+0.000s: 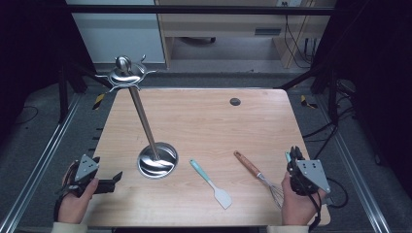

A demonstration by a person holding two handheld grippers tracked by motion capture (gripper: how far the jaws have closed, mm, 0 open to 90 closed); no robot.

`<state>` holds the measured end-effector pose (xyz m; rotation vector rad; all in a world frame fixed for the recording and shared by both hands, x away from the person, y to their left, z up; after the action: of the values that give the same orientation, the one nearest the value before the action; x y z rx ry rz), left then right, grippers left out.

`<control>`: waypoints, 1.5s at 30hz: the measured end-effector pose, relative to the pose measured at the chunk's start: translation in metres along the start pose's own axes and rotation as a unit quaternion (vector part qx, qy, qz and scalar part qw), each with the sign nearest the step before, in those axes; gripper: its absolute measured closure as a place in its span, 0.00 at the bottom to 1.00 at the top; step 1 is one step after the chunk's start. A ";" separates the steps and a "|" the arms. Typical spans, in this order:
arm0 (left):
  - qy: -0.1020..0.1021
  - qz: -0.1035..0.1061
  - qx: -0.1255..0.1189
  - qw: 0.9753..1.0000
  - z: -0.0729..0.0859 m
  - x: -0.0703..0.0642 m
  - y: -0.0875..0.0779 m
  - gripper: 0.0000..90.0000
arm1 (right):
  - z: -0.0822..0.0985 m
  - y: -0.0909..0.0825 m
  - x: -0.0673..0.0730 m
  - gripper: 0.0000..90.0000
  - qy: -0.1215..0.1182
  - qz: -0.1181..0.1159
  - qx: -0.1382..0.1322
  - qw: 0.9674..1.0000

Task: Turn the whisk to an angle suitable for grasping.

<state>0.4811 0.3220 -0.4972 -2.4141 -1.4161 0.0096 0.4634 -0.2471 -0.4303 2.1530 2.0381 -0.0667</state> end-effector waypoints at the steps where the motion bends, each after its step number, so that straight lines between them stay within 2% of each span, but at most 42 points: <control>1: 0.000 0.001 0.000 1.000 0.000 0.000 0.000 0.02 | 0.001 0.001 0.004 0.96 -0.002 -0.009 0.002 1.000; 2: -0.005 -0.005 0.010 1.000 0.001 0.000 -0.001 0.02 | 0.001 0.002 0.009 0.97 -0.003 -0.016 0.005 1.000; 3: 0.003 0.002 0.002 1.000 -0.001 0.001 0.001 0.02 | 0.002 0.002 0.014 0.98 -0.003 -0.026 0.008 1.000; 5: 0.002 0.003 0.001 1.000 -0.001 0.001 0.002 0.02 | 0.002 0.002 0.025 0.99 -0.008 -0.048 0.015 0.999; 7: 0.002 0.002 0.004 1.000 -0.001 0.001 0.002 0.02 | 0.002 0.002 0.039 1.00 -0.003 -0.073 0.025 0.997; 8: 0.002 0.002 0.004 1.000 -0.001 0.001 0.002 0.02 | 0.002 0.002 0.039 1.00 -0.003 -0.073 0.025 0.997; 9: 0.002 0.002 0.005 1.000 0.000 0.001 0.002 0.02 | 0.002 0.003 0.057 1.00 -0.002 -0.104 0.039 0.994; 11: -0.001 0.002 0.008 1.000 0.001 0.000 0.001 0.02 | 0.001 0.004 0.073 1.00 -0.010 -0.129 0.053 0.990; 12: -0.001 0.002 0.008 1.000 0.001 0.000 0.001 0.02 | 0.001 0.004 0.073 1.00 -0.010 -0.129 0.053 0.990; 13: 0.001 0.003 0.008 1.000 0.001 0.000 0.002 0.03 | 0.002 0.005 0.083 1.00 -0.013 -0.148 0.067 0.987; 14: -0.003 0.002 0.012 1.000 0.002 0.000 0.002 0.03 | 0.005 0.010 0.103 1.00 -0.037 -0.184 0.101 0.977; 16: -0.002 0.006 0.012 1.000 0.002 0.000 0.002 0.03 | 0.007 0.015 0.114 1.00 -0.064 -0.202 0.125 0.969; 17: -0.002 0.006 0.012 1.000 0.002 0.000 0.002 0.03 | 0.007 0.015 0.114 1.00 -0.064 -0.202 0.125 0.969; 18: -0.003 0.006 0.011 1.000 0.002 0.000 0.002 0.03 | 0.011 0.021 0.125 1.00 -0.081 -0.231 0.162 0.956; 20: -0.003 0.008 0.011 1.000 0.002 0.000 0.002 0.03 | 0.012 0.026 0.131 1.00 -0.085 -0.249 0.182 0.947; 21: -0.003 0.008 0.011 1.000 0.002 0.000 0.002 0.03 | 0.012 0.026 0.131 1.00 -0.085 -0.249 0.182 0.947; 22: -0.001 0.009 0.012 1.000 0.002 0.000 0.002 0.03 | 0.015 0.033 0.137 1.00 -0.082 -0.267 0.202 0.939; 24: -0.001 0.009 0.013 1.000 0.002 0.000 0.002 0.03 | 0.021 0.038 0.139 1.00 -0.084 -0.279 0.220 0.931; 25: -0.001 0.009 0.013 1.000 0.002 0.000 0.002 0.03 | 0.021 0.038 0.139 1.00 -0.084 -0.279 0.220 0.931; 26: -0.003 0.008 0.014 1.000 0.002 -0.001 0.003 0.03 | 0.030 0.042 0.139 1.00 -0.101 -0.284 0.244 0.922; 27: -0.003 0.008 0.016 1.000 0.003 -0.001 0.003 0.03 | 0.030 0.042 0.139 1.00 -0.101 -0.284 0.244 0.922; 28: -0.004 0.008 0.020 1.000 0.003 -0.002 0.003 0.03 | 0.038 0.045 0.138 1.00 -0.108 -0.288 0.261 0.915; 34: -0.005 0.010 0.023 1.000 0.005 -0.003 0.004 0.03 | 0.056 0.054 0.135 1.00 -0.112 -0.295 0.295 0.902; 35: -0.014 0.003 0.032 0.999 0.006 -0.004 0.002 0.03 | 0.058 0.055 0.136 1.00 -0.113 -0.295 0.298 0.901; 36: -0.003 0.012 0.027 1.000 0.006 -0.003 0.004 0.03 | 0.060 0.056 0.136 1.00 -0.113 -0.296 0.302 0.899; 37: -0.003 0.012 0.027 1.000 0.006 -0.003 0.004 0.03 | 0.060 0.056 0.136 1.00 -0.113 -0.296 0.302 0.899; 38: -0.005 0.010 0.029 1.000 0.006 -0.002 0.004 0.03 | 0.066 0.059 0.138 1.00 -0.118 -0.299 0.310 0.894; 39: -0.005 0.010 0.029 1.000 0.006 -0.002 0.004 0.03 | 0.066 0.059 0.138 1.00 -0.118 -0.299 0.310 0.894; 40: -0.005 0.010 0.028 1.000 0.006 -0.002 0.004 0.03 | 0.071 0.060 0.139 1.00 -0.121 -0.301 0.320 0.890; 45: -0.007 0.012 0.027 1.000 0.007 -0.002 0.005 0.03 | 0.078 0.064 0.140 1.00 -0.126 -0.300 0.329 0.886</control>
<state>0.4831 0.3194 -0.5055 -2.3910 -1.3763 0.0708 0.5427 -0.1242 -0.5218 1.5291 2.6689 -1.2035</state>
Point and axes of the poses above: each handheld gripper's, and its own axes: y roughly forward along the jaws, z roughly out of its underside, x roughly to its left, the point moved 7 cm from there along y, roughly forward along the jaws, and after that the axes turned 15 degrees about -x, right-handed, at the moved point
